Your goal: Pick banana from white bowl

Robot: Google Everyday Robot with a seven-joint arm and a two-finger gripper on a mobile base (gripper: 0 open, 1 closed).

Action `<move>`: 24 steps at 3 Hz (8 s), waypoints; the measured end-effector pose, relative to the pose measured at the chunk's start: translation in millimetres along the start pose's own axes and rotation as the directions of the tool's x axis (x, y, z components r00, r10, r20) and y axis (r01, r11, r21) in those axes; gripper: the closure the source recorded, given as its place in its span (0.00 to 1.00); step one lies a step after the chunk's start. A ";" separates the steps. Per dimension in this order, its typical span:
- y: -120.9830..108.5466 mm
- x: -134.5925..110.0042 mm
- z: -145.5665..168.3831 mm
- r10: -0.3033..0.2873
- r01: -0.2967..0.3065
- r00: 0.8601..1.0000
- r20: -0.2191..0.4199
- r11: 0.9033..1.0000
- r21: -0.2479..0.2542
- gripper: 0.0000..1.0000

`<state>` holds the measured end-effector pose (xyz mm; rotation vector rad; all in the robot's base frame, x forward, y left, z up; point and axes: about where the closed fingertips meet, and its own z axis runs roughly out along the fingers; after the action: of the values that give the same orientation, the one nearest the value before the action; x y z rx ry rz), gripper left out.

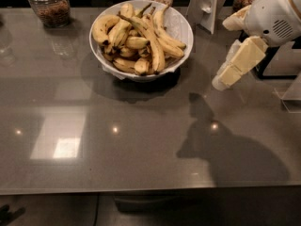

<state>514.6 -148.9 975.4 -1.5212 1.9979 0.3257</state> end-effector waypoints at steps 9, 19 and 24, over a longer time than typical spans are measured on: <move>-85.6 -157.3 118.5 -0.015 0.033 0.916 0.401 0.999 -0.039 0.31; -81.5 -141.2 115.0 0.076 -0.043 0.931 0.356 0.994 -0.100 1.00; -58.6 -149.6 76.6 0.161 -0.095 0.907 0.389 0.978 -0.183 1.00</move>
Offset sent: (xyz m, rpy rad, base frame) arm 0.0279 0.0189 -0.0043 0.1045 0.0219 -0.0292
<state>617.7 -8.6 1012.8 -1.2876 1.7737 0.8053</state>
